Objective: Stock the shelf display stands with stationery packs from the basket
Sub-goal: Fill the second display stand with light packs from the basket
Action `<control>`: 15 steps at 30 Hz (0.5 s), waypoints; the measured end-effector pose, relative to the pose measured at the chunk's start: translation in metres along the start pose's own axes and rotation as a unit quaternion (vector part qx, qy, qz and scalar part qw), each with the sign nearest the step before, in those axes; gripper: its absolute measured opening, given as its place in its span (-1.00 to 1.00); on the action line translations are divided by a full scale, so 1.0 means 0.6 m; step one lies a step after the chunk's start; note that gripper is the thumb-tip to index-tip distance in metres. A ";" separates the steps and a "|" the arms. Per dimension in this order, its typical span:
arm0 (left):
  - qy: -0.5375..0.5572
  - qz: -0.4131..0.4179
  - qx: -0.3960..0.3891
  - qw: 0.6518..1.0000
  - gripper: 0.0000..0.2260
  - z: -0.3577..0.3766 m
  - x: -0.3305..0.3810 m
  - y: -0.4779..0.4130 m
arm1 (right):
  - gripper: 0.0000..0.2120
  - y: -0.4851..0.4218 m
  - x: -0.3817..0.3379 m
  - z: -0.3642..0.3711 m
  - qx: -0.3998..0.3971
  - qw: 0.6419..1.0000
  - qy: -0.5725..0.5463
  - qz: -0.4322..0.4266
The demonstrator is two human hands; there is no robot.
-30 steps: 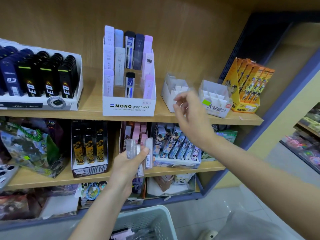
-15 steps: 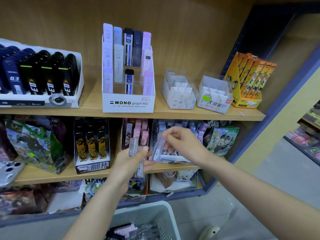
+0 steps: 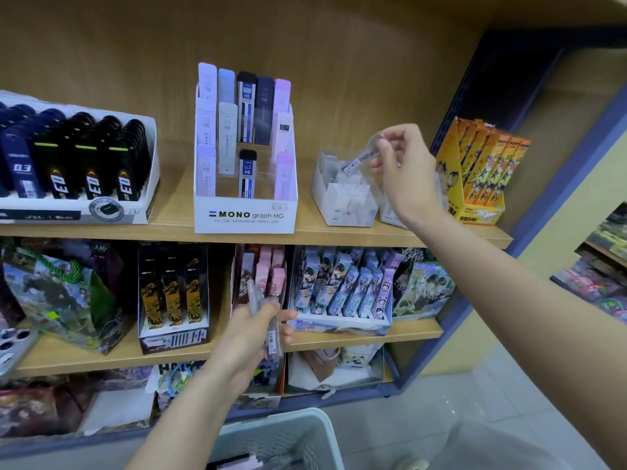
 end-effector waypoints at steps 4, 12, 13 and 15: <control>0.006 0.002 0.007 1.000 -0.71 -0.003 0.001 -0.002 | -0.91 -0.011 0.012 0.026 -0.034 0.999 0.011 0.005; 0.007 0.016 0.001 1.000 -0.90 -0.001 0.005 0.000 | -0.88 -0.024 0.025 0.045 -0.215 0.963 0.157 -0.049; -0.003 0.020 0.001 1.000 -0.90 0.000 0.006 0.000 | -0.89 -0.026 0.027 0.045 -0.207 0.964 0.160 -0.050; -0.021 0.028 -0.004 0.999 -0.86 0.001 0.006 -0.001 | -0.89 -0.026 0.032 0.046 -0.192 0.965 0.170 -0.049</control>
Point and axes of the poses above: each hand's wrist, its own y-axis away from the middle knuckle, its own z-axis out of the palm, x = y × z, the point moved 1 cm from there along -y, towards the middle knuckle, and after that the axes turned 13 degrees about -z, right-handed, at the moved point
